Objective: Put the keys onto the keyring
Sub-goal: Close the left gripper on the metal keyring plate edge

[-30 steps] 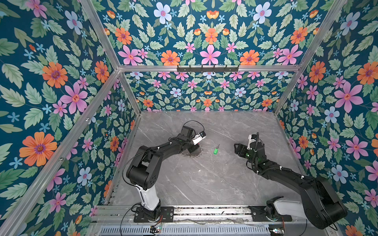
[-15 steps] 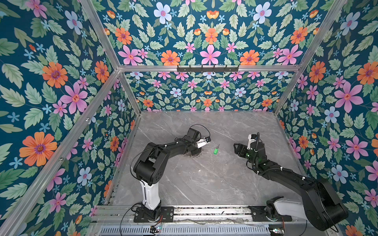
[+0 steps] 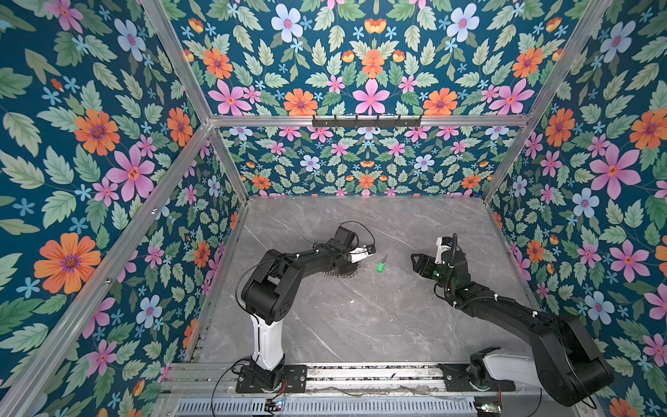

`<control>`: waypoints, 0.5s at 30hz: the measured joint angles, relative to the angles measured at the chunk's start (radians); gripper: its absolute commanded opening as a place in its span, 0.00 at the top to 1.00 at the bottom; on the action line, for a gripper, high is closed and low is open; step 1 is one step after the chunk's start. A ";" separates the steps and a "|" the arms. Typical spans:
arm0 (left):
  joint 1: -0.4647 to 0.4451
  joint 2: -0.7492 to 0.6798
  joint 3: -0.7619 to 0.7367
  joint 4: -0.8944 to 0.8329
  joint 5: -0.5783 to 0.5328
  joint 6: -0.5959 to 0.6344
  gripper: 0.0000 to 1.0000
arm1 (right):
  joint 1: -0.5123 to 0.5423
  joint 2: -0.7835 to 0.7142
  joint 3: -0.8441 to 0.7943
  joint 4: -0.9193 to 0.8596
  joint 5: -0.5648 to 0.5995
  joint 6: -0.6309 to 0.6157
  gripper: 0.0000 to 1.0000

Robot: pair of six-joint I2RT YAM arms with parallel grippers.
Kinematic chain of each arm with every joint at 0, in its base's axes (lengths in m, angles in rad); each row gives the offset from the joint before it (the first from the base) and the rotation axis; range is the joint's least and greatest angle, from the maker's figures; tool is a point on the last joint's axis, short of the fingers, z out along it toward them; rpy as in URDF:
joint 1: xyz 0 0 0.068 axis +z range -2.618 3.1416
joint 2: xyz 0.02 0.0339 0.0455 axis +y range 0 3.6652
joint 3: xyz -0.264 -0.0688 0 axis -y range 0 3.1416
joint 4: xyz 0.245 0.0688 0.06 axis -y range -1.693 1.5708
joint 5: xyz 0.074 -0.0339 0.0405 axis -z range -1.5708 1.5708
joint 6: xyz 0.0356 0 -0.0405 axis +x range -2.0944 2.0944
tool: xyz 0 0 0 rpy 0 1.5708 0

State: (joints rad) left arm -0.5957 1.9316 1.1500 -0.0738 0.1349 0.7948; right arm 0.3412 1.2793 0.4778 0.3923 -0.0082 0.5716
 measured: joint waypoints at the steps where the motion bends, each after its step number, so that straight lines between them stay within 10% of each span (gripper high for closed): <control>1: -0.001 0.004 0.003 0.005 0.000 0.000 0.65 | 0.000 0.001 0.000 0.000 0.000 0.000 0.19; 15: -0.007 -0.002 0.023 -0.003 -0.039 -0.041 0.58 | 0.000 -0.017 0.005 -0.005 -0.007 0.000 0.19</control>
State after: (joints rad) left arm -0.6029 1.9301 1.1728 -0.0769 0.0959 0.7540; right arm 0.3412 1.2625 0.4831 0.3874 -0.0151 0.5716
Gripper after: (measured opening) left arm 0.392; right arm 0.808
